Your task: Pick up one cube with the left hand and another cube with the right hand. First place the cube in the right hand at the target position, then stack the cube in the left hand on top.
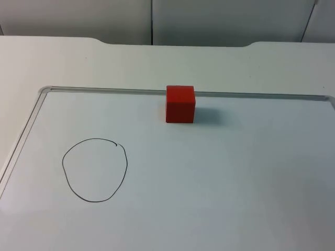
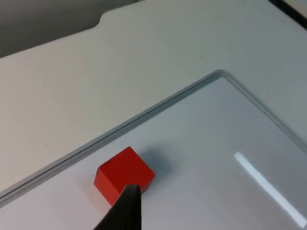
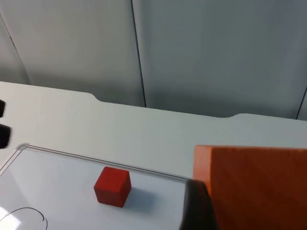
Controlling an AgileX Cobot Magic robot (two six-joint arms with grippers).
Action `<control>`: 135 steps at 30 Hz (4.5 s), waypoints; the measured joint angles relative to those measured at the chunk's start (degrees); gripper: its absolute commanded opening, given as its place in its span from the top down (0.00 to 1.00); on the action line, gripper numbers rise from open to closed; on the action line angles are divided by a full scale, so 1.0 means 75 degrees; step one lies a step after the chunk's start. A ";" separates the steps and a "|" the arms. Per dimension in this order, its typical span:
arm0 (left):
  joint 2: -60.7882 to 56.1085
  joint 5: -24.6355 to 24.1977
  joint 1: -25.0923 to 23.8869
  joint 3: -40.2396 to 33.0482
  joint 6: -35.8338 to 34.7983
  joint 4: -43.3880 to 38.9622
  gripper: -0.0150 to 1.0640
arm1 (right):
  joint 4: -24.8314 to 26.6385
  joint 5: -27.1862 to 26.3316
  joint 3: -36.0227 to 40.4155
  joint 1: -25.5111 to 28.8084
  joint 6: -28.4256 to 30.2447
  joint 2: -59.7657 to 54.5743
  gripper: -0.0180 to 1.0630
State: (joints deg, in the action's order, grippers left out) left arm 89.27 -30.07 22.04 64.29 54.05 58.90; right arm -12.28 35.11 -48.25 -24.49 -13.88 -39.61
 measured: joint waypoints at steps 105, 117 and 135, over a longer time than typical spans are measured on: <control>0.0800 -0.3698 0.1584 0.5843 -0.7278 -0.8234 0.99 | 0.0286 -0.0495 0.0000 0.0000 0.0565 -0.0194 0.99; -0.2919 -0.2630 0.1584 0.1444 -0.7689 -0.8709 0.99 | 0.0991 -0.0748 0.0000 0.0000 0.1080 -0.1132 0.99; -0.6076 -0.2597 0.1587 -0.1938 -0.9169 -0.9188 0.99 | 0.2408 0.0384 -0.2466 -0.0910 0.2609 -0.4226 0.99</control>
State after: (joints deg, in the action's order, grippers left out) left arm 43.69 -49.55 33.94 49.76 -14.72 -10.01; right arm 5.78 37.99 -66.74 -31.32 5.68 -71.30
